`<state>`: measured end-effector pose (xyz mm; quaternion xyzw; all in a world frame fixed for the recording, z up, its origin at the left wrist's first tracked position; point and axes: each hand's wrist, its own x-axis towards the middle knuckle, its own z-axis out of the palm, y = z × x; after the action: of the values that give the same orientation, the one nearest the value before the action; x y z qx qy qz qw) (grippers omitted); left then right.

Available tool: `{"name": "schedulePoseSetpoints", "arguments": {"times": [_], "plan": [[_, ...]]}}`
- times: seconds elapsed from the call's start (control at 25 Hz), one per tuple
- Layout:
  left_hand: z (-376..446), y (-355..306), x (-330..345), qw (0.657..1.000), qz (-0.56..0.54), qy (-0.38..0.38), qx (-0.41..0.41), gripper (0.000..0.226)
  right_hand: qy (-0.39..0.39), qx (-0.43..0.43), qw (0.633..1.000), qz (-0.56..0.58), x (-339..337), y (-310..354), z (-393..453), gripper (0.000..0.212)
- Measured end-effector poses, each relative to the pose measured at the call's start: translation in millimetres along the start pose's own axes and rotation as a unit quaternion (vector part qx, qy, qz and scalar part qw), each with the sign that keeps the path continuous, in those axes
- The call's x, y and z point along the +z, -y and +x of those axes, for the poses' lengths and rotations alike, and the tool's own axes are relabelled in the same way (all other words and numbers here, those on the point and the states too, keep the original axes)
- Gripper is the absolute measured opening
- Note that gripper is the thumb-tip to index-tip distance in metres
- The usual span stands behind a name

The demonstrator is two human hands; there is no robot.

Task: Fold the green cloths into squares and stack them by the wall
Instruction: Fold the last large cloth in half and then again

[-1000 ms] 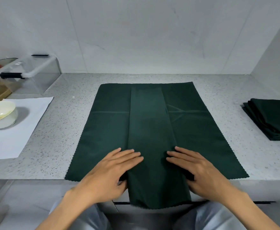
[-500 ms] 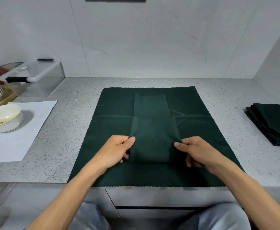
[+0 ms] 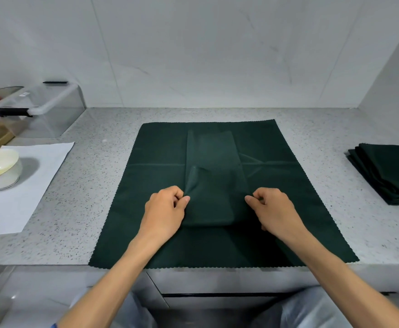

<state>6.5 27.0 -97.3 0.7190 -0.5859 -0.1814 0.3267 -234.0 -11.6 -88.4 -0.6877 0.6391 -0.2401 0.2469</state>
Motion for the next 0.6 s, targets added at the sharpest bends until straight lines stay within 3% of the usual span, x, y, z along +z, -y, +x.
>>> {"name": "schedulePoseSetpoints", "arguments": {"times": [0.08,0.16,0.24,0.32,0.36,0.44,0.48,0.6], "plan": [[-2.5,-4.0,1.5,0.999,0.034,-0.004,0.004,0.013,-0.007,0.015,1.000,-0.006,1.7,2.7,-0.1,0.038],[-7.2,-5.8,4.2,0.992,0.123,-0.027,0.026,0.020,-0.016,0.039,0.999,0.004,-2.0,5.5,-2.6,0.033],[-11.3,-11.9,3.8,0.969,0.201,-0.100,0.103,0.018,-0.088,0.023,0.996,0.013,-10.4,12.6,-11.0,0.026],[-7.4,-23.2,3.1,0.940,0.222,-0.144,0.216,0.020,-0.200,-0.138,0.968,-0.061,-14.4,28.7,-15.6,0.019],[-2.5,-28.4,5.5,0.926,0.231,-0.126,0.270,0.026,-0.215,-0.239,0.942,-0.096,-11.4,35.2,-12.9,0.014],[6.6,-35.4,12.1,0.908,0.272,-0.039,0.316,0.042,-0.144,-0.354,0.907,-0.176,4.1,37.8,5.6,0.026],[10.6,-35.0,15.3,0.906,0.297,0.012,0.300,0.050,-0.067,-0.350,0.908,-0.222,12.1,34.6,17.7,0.041],[17.2,-14.6,22.0,0.919,0.302,0.164,0.195,0.061,0.128,-0.222,0.920,-0.295,23.3,11.3,40.5,0.081]]}}
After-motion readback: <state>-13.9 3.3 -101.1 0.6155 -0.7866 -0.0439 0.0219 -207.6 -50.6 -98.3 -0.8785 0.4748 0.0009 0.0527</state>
